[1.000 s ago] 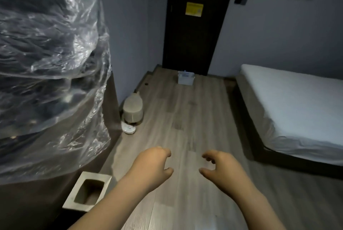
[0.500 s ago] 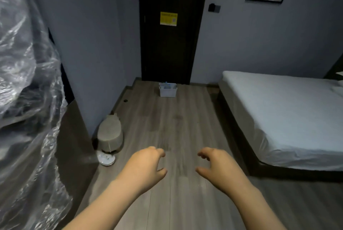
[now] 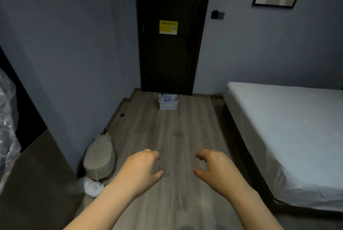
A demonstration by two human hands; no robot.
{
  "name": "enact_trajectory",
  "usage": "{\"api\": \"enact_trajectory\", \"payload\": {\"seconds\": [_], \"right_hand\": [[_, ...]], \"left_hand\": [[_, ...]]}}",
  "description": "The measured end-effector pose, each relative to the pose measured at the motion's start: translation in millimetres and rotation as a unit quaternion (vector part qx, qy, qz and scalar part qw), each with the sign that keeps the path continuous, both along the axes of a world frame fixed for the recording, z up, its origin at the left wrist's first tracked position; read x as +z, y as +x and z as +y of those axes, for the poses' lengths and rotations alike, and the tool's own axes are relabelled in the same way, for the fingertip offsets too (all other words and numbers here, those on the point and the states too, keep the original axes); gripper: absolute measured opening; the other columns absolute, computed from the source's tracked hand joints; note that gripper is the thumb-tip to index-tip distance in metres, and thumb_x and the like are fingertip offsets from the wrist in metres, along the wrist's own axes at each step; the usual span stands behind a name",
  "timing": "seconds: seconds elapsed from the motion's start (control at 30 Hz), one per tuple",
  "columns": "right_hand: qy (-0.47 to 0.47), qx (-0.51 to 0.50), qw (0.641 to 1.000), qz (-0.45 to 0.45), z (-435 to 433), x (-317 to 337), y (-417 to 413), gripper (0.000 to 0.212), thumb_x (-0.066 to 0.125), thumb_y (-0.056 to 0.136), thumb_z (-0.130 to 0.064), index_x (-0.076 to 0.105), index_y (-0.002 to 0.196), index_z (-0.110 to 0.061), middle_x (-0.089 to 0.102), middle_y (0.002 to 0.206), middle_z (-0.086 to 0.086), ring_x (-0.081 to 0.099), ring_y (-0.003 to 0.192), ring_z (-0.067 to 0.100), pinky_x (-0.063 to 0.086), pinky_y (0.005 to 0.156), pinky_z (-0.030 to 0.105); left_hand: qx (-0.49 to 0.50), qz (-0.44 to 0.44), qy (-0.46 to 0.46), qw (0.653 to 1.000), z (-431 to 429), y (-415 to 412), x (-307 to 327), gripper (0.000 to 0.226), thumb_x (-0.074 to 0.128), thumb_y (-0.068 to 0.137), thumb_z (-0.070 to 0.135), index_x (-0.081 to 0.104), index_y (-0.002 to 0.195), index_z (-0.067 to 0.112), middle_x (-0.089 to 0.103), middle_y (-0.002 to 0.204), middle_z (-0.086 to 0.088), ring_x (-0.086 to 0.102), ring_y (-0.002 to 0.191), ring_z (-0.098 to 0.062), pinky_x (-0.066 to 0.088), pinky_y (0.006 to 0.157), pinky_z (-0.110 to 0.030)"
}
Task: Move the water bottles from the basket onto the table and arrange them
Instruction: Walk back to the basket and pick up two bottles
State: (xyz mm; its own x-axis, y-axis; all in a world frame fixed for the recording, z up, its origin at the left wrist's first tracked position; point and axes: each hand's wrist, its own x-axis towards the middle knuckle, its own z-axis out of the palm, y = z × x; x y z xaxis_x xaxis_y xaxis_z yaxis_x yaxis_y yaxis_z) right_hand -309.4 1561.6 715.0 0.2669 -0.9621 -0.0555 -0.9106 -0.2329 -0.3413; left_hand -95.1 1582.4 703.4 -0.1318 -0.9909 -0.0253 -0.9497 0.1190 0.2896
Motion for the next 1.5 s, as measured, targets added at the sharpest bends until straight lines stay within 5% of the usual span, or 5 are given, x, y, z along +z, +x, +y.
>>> {"api": "enact_trajectory", "payload": {"seconds": [0.67, 1.33, 1.5], "right_hand": [[0.008, -0.049, 0.999, -0.011, -341, -13, 87, 0.045, 0.063, 0.086, -0.038, 0.056, 0.129, -0.028, 0.062, 0.124, -0.01, 0.057, 0.112, 0.005, 0.046, 0.094, 0.019], [0.015, 0.002, 1.0, 0.003, -710, -42, 61, 0.041, 0.064, 0.084, -0.045, 0.056, 0.122, -0.033, 0.062, 0.115, -0.014, 0.057, 0.094, 0.001, 0.043, 0.073, 0.013], [0.034, 0.006, 0.999, 0.004, -783, -57, 64, 0.041, 0.064, 0.084, -0.045, 0.056, 0.123, -0.033, 0.062, 0.116, -0.013, 0.058, 0.098, 0.002, 0.049, 0.08, 0.017]], "left_hand": [[-0.024, 0.035, 0.024, 0.999, -355, 84, -10, 0.044, 0.058, 0.086, 0.045, 0.054, 0.125, 0.025, 0.057, 0.121, 0.003, 0.055, 0.113, -0.015, 0.042, 0.092, -0.024], [0.019, 0.021, 0.043, 0.999, -699, 66, -20, 0.046, 0.058, 0.087, 0.043, 0.053, 0.128, 0.024, 0.056, 0.127, 0.001, 0.054, 0.117, -0.015, 0.042, 0.096, -0.025], [0.03, 0.038, 0.064, 0.997, -771, 74, -36, 0.047, 0.059, 0.086, 0.043, 0.053, 0.129, 0.024, 0.055, 0.129, 0.002, 0.054, 0.117, -0.015, 0.042, 0.097, -0.024]]}}
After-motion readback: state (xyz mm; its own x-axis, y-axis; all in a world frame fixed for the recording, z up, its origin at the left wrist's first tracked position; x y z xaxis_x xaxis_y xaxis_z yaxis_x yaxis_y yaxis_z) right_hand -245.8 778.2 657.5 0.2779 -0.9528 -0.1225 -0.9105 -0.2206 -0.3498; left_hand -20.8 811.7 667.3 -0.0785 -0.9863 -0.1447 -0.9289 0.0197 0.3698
